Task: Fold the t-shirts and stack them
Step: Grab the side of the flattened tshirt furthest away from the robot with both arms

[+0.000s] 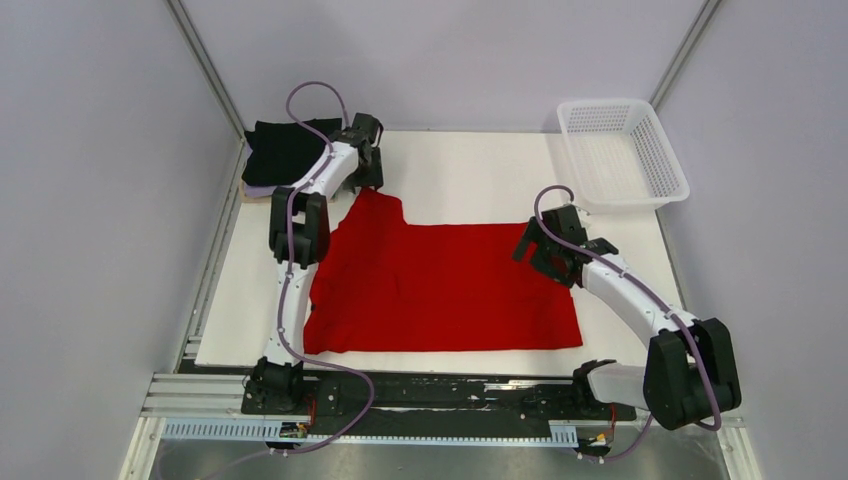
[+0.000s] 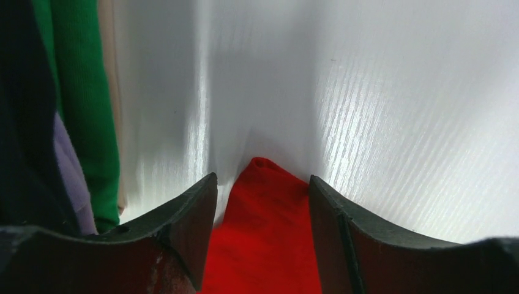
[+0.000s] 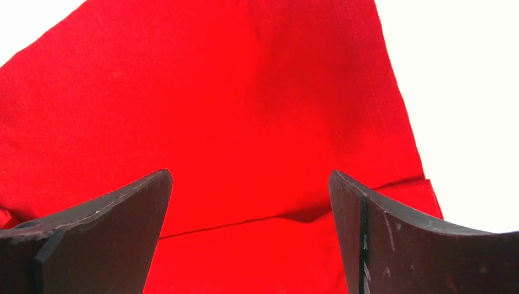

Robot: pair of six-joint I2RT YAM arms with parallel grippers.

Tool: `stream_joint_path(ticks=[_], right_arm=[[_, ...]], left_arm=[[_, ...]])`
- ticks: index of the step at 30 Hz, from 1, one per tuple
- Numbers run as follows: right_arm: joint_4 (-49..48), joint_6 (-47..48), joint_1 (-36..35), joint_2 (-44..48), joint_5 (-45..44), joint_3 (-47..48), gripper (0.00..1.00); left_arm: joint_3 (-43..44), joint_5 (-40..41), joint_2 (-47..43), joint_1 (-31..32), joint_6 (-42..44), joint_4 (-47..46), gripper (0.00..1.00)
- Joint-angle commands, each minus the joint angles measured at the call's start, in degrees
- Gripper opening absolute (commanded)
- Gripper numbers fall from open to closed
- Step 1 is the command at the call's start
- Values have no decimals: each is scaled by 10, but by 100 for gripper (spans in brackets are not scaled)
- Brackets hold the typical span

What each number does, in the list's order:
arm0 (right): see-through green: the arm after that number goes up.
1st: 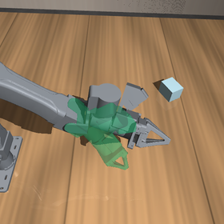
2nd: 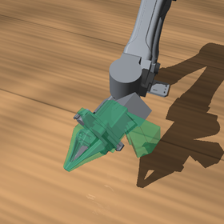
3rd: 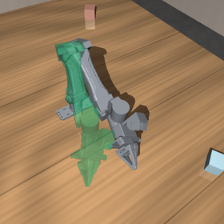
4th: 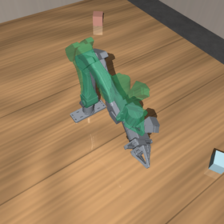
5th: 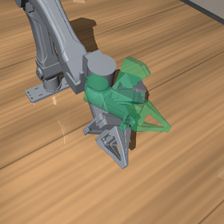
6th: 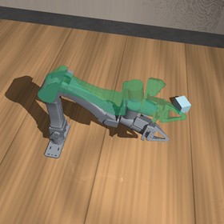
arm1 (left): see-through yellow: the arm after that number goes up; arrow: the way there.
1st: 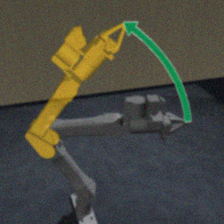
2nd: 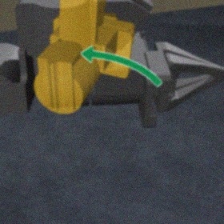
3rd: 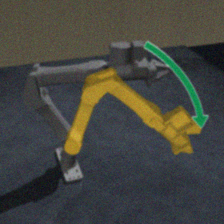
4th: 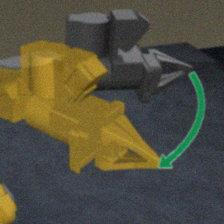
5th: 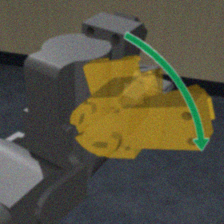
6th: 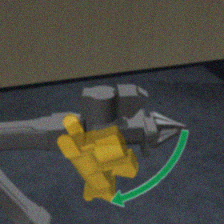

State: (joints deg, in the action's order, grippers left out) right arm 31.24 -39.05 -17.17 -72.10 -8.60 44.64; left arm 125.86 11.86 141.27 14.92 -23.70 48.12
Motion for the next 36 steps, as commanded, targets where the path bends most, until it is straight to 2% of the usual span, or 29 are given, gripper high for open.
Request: stream_joint_path(ticks=[1,4,8,10,12,13,19,28,31,36], right_arm=[[-29,8,4,-6,-9,22,100],[-31,9,4,-7,-11,22,100],[-32,10,8,-14,-22,31,100],[-33,10,13,-24,-27,45,100],[-31,8,19,-43,-44,65,100],[-29,7,21,-56,-55,78,100],[2,23,33,-178,-127,200,95],[99,51,43,-389,-194,407,83],[114,73,43,-435,-198,450,75],[122,76,45,-469,-212,476,73]], left_arm=[[17,-16,20,1,-2,7,60],[1,-32,16,2,-2,2,52],[-29,-70,1,3,17,-20,36],[-30,-74,-3,6,26,-16,24],[-31,-70,-11,8,34,-16,3],[-31,-69,-17,9,36,-15,1],[-69,-70,-81,23,59,-43,0],[-201,-59,-200,48,67,-105,0],[-248,-56,-241,52,61,-121,0],[-303,-61,-296,57,54,-134,0]])
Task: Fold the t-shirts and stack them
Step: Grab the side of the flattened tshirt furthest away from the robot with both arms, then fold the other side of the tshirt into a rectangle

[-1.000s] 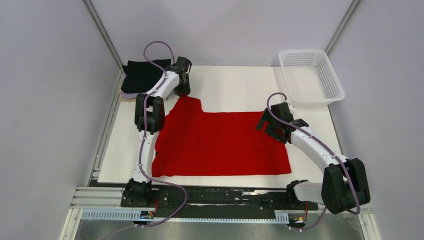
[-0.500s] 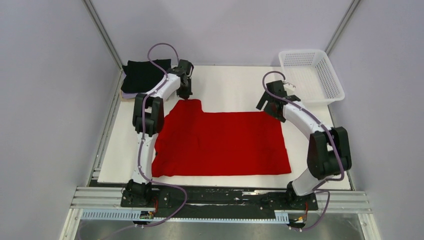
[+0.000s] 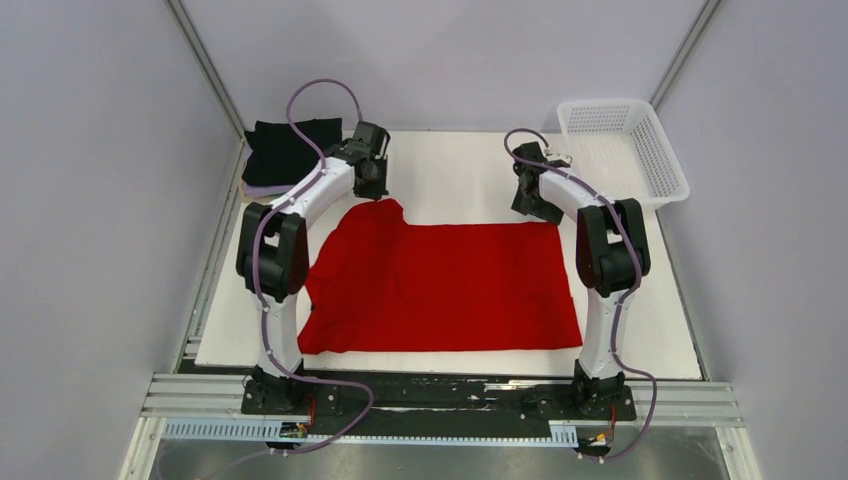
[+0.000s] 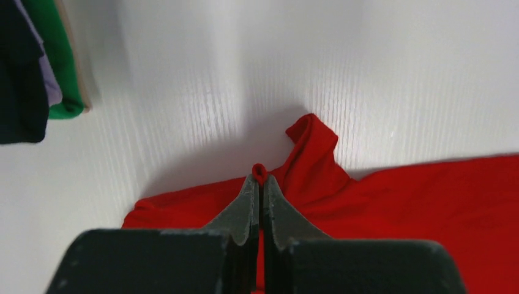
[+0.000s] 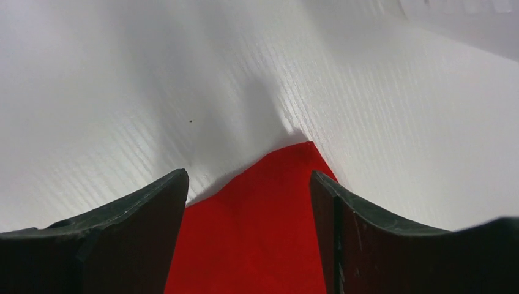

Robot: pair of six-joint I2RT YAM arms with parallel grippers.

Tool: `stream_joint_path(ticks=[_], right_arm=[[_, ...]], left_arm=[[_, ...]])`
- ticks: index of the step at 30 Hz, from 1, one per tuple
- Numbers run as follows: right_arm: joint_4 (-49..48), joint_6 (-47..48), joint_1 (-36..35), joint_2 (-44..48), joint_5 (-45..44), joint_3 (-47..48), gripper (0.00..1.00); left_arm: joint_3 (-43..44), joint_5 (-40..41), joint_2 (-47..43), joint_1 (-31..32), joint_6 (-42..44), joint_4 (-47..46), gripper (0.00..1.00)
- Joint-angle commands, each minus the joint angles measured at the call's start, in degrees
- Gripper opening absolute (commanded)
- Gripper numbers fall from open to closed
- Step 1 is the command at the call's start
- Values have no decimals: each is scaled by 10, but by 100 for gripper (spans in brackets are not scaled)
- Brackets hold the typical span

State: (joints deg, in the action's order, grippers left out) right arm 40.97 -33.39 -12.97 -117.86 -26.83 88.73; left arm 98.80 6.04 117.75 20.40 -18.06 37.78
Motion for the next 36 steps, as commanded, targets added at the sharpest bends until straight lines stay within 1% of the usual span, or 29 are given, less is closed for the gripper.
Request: stream_joint_path(ticks=[1,4,10,12,16,19,21,23,24,28,36], right_arm=[[25,18,3,-14,-27,35,73],[27,11,3,-17,-24,19,72],[29,-7,3,-3,-26,-25,64],[29,-12,3,2,-27,-37,56],[28,-22,3,14,-27,-54,45],[26,-25,3,20,-28,-56,30],[24,-26,3,27,-27,-54,17],[21,-25,2,38,-26,-56,8],[17,-23,2,45,-24,-59,6],[-4,-8,-4,89,-13,-82,1],[5,-24,-25,181,3,-155,1]], left_arm=[[-47,-4,-68,5,-3,-35,0],[-79,-5,-97,10,-4,-41,0],[-121,-5,-138,16,-5,-43,0],[-134,-4,-151,18,-4,-43,0],[-161,-2,-178,22,-5,-45,0],[-175,-2,-197,23,-7,-46,0],[-185,-2,-208,25,-8,-46,0],[-195,-3,-221,27,-9,-47,0],[-202,-4,-225,27,-10,-47,0],[-223,-10,-252,32,-14,-50,0],[-275,-5,-315,47,-33,-35,0]])
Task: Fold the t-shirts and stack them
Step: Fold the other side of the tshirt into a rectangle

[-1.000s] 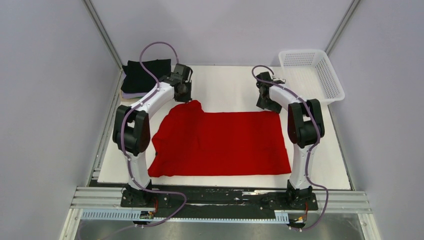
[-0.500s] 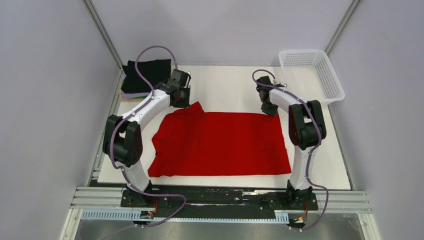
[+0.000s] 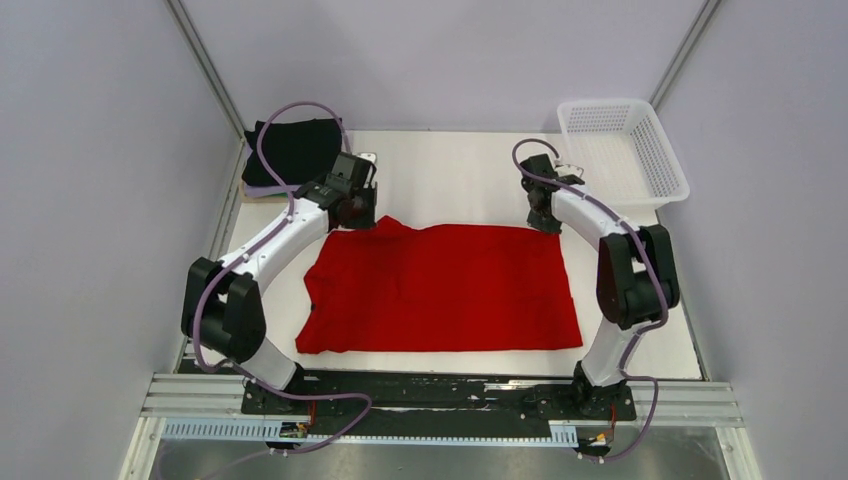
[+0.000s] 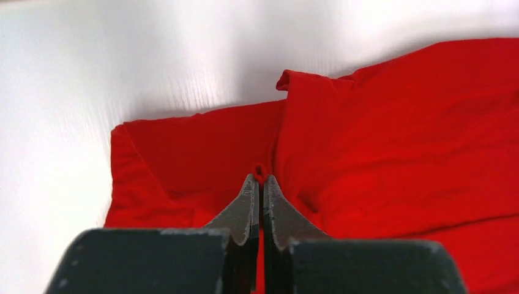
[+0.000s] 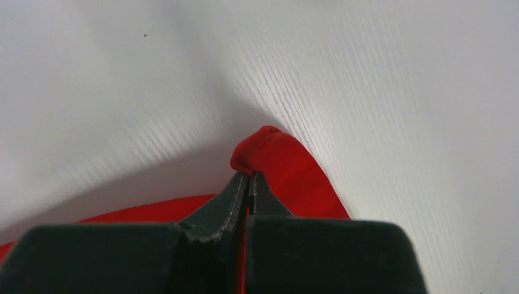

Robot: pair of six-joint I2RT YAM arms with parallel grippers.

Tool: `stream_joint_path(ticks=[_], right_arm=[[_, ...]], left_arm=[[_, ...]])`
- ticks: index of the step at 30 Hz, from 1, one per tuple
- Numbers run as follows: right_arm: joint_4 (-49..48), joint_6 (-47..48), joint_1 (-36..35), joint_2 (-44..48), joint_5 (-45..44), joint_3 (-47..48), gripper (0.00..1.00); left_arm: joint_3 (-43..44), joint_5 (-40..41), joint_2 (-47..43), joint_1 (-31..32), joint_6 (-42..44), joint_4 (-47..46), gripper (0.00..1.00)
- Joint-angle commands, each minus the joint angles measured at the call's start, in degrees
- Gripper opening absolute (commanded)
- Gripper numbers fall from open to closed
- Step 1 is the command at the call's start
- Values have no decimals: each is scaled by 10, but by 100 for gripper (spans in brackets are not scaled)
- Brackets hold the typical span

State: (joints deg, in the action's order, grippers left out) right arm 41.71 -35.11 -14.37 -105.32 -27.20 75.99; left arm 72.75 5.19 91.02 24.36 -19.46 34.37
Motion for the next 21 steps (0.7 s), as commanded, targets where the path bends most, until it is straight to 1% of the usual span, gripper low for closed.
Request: stream_joint_path(ticks=[1,8,16,21], right_arm=[[0,-10,-14,66,8,-38,1],[26,-28,-39,132,10,-95,1],[67,-44,-53,211,14,-148,2],[82,-38,-57,237,29,-179,2]], left_arm=[[-25,4,-60,10,-23,2,0],[-70,9,-127,32,-49,29,0],[-112,28,-197,53,-98,115,0],[-140,28,-234,61,-118,154,0]])
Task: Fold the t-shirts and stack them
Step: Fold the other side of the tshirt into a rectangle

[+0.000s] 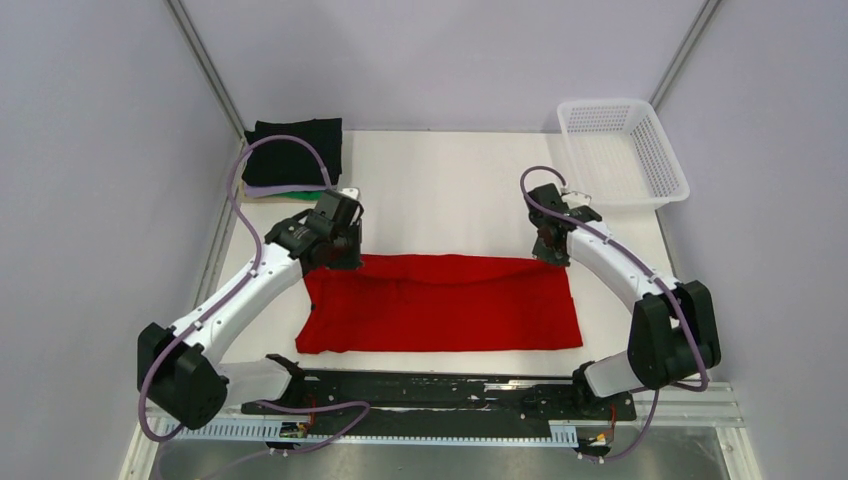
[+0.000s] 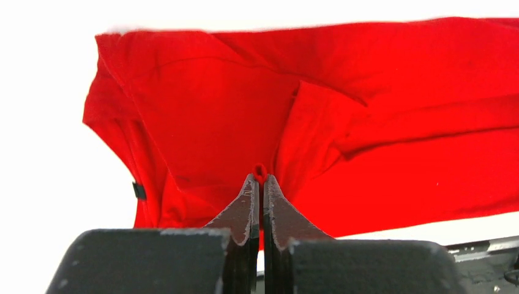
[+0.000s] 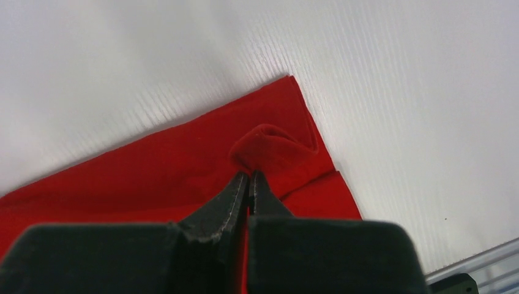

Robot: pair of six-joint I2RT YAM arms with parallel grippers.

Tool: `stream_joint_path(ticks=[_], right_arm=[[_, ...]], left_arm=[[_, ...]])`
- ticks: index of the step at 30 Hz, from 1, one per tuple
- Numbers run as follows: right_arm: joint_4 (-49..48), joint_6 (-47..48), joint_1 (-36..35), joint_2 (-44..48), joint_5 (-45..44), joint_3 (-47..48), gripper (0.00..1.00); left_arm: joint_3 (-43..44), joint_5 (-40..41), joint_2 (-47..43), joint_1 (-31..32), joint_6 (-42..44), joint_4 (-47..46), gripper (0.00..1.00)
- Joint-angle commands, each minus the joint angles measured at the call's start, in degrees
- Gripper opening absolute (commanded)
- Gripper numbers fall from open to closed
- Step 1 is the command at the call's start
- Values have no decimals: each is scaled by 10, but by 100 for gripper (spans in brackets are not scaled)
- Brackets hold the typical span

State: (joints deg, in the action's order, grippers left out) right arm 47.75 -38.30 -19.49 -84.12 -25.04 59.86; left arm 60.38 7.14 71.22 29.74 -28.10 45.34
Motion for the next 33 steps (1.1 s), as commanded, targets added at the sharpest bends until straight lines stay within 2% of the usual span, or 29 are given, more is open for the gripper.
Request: stream_joint_path(ticks=[1,10,16,18,19,20,21,22,23,24,26,27,28,30,33], right_arm=[[26,-6,-6,27,8,-23,2],[39,-16,-6,21,8,-44,4],[38,-29,-6,14,24,-61,12],[52,-44,-6,20,29,-74,19],[61,-53,-6,26,32,-80,21],[75,-62,-6,32,34,-84,24],[89,-70,-6,40,35,-87,29],[100,-76,-6,49,35,-90,40],[110,-81,-5,62,35,-92,53],[118,-89,-6,76,31,-92,65],[128,-101,-4,109,19,-91,84],[128,-109,-3,127,11,-91,97],[125,-117,-3,142,0,-91,100],[109,-121,-1,166,-11,-91,100],[66,-107,-1,192,3,-96,100]], left_arm=[[-23,5,-44,7,-37,51,0],[-64,-30,-69,12,-51,66,0],[-103,-72,-60,13,-71,63,3],[-121,-108,-61,14,-78,59,13],[-127,-129,-63,15,-81,60,22],[-137,-138,-67,16,-86,66,26],[-141,-157,-70,17,-88,71,39],[-143,-166,-78,18,-88,83,55],[-141,-176,-83,18,-88,88,64],[-135,-180,-96,18,-87,97,83],[-121,-179,-115,18,-84,90,98],[-117,-178,-124,18,-83,83,99],[-111,-177,-127,18,-82,61,100],[-110,-169,-123,18,-86,12,100],[-110,-141,-68,18,-89,-61,100]])
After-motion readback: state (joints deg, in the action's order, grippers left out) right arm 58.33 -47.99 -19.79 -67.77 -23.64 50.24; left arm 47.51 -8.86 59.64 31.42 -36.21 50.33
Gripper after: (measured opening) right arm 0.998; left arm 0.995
